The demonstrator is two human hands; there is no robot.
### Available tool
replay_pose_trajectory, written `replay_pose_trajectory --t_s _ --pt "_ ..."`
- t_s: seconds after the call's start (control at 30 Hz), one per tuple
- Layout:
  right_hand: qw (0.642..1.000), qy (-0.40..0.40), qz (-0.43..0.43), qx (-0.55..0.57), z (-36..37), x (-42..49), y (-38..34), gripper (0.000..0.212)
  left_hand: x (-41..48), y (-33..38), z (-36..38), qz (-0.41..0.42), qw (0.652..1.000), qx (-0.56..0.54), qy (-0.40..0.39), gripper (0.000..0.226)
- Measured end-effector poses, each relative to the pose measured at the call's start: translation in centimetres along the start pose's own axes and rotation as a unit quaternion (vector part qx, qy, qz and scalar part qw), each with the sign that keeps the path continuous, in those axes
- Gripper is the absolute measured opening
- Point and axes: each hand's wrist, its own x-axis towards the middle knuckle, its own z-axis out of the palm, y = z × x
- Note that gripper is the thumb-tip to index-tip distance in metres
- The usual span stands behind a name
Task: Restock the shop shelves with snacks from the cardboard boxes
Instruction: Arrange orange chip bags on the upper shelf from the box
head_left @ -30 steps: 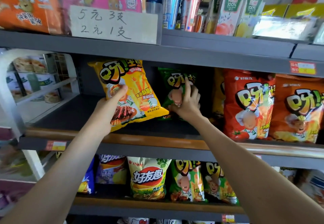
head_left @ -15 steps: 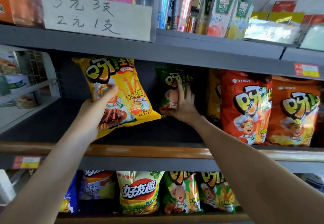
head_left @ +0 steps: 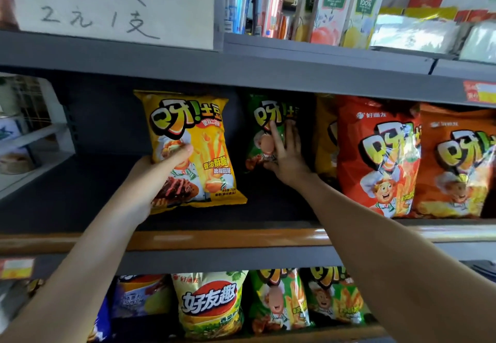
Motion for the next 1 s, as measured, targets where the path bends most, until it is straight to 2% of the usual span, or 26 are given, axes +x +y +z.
replay_pose_trajectory --t_s 0.2,0.33,0.37,0.43,0.47,0.53,0.6,0.67,0.77,0.87,1.0 --pt "0.997 0.019 0.036 -0.072 -0.4 0.0 0.2 0.107 0.5 -0.7 0.3 0.005 1.000 0.002 -0.005 0.024" --pt "0.995 -0.007 0.054 -0.081 -1.5 -0.4 -0.9 0.112 0.6 -0.5 1.0 -0.002 1.000 0.008 -0.006 0.036" --pt "0.997 -0.009 0.053 -0.053 -1.9 -0.6 -1.4 0.108 0.7 -0.4 1.4 -0.010 1.000 0.011 -0.008 0.043" --pt "0.996 0.021 0.042 0.081 -2.8 -1.3 -2.8 0.088 0.8 -0.4 2.2 -0.029 0.999 0.011 -0.033 0.062" --pt "0.983 0.042 0.044 0.175 -3.5 -1.9 -3.5 0.075 0.9 -0.4 2.7 -0.036 0.998 0.003 -0.057 0.073" --pt "0.932 0.044 0.052 0.355 -4.8 -3.4 -4.6 0.059 1.0 -0.4 3.9 -0.045 0.994 -0.006 -0.103 0.091" --pt "0.900 -0.008 0.034 0.434 -5.9 -5.0 -5.1 0.068 1.4 -0.6 5.2 -0.053 0.989 -0.004 -0.135 0.105" --pt "0.929 -0.057 -0.011 0.364 -6.3 -6.3 -5.0 0.093 1.4 -0.6 6.6 -0.053 0.985 -0.001 -0.164 0.108" --pt "0.977 -0.037 -0.024 0.211 -6.4 -7.6 -4.2 0.123 1.4 -0.8 8.4 -0.047 0.972 0.035 -0.227 0.085" --pt "0.985 0.016 -0.006 0.169 -6.2 -8.2 -3.3 0.127 1.9 -0.9 9.8 0.006 0.955 0.169 -0.242 0.072" --pt "0.987 0.033 0.020 0.154 -5.6 -7.7 -2.9 0.119 3.0 -0.5 11.4 0.105 0.940 0.288 -0.150 0.059"
